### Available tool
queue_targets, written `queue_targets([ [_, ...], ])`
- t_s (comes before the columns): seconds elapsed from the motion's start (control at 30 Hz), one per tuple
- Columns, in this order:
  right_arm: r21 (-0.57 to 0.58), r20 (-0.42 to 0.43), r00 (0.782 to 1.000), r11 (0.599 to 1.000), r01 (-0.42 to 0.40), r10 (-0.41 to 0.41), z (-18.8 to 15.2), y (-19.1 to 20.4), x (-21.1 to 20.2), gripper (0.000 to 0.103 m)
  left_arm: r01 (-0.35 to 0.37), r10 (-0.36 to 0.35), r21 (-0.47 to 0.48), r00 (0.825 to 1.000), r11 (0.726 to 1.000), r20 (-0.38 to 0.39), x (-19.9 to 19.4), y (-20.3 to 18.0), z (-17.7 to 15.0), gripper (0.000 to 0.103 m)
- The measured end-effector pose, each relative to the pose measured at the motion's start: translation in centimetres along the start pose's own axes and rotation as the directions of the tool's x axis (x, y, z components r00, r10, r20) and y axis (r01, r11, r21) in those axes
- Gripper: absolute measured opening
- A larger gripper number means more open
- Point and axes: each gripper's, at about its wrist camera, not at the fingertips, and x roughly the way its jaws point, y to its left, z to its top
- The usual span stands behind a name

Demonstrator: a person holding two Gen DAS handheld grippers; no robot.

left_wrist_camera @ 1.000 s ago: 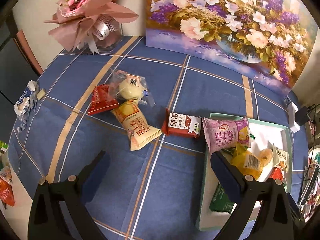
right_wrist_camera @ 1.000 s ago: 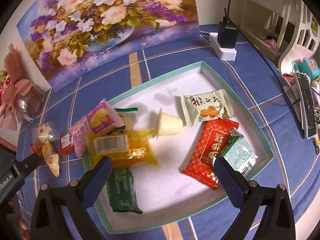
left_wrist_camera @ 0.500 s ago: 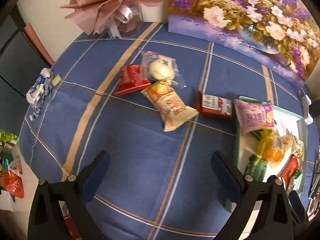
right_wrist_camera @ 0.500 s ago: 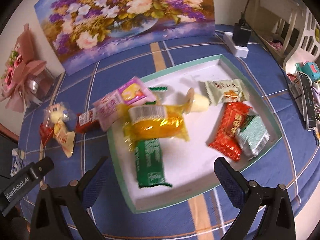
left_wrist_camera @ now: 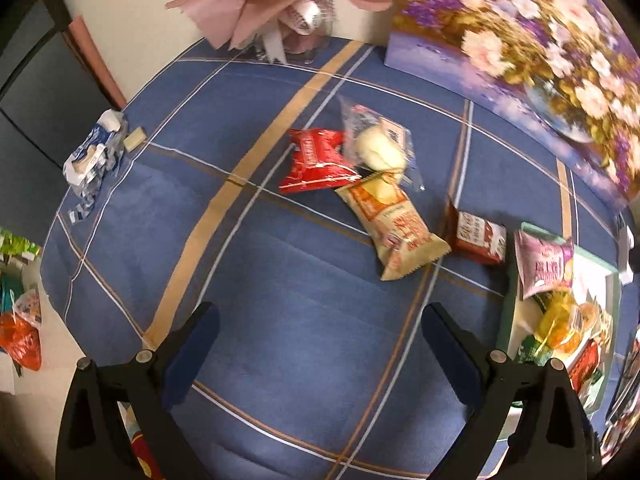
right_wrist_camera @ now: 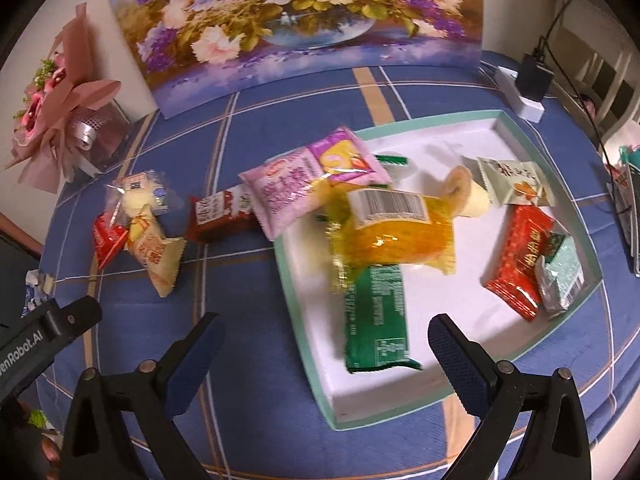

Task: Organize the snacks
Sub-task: 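Move both tools back over the remaining snack pile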

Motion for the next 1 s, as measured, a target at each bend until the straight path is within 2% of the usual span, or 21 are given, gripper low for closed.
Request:
queue_targets([
  [0.27, -0.031, 0.026, 0.999, 0.999, -0.021, 0.022, -0.1, 1.3, -0.7, 0.103, 0.006, -0.005, -0.079, 1.0, 0.997, 0.017, -1.0, 2.4, 1.2, 0.101],
  [0.43, -0.047, 0.032, 0.999, 0.999, -0.026, 0.028, -0.1, 1.6, -0.6, 0.103, -0.025, 0.027, -0.067, 0.999, 0.997, 0.036, -0.8, 3.5, 1.9, 0.101],
  [0.53, -0.056, 0.038, 0.999, 0.998, -0.032, 0.035, 0.1, 1.7, -0.4, 0.103, -0.027, 0.034, -0.104, 0.997, 0.994, 0.064, -0.4, 4.6, 2.3, 0.101],
  [0.63, -0.05, 0.044, 0.997, 0.997, -0.053, 0.056, 0.6, 1.8, -0.2, 0.103, -0.006, 0.01, -0.128, 0.999, 0.992, 0.037, 0.7, 5.1, 3.1, 0.101],
  [1.0, -0.069, 0.063, 0.995, 0.995, -0.076, 0.081, 3.2, 3.8, 0.6, 0.103, 0.068, -0.061, -0.117, 0.996, 0.991, 0.063, 1.0, 4.9, 6.2, 0.101],
])
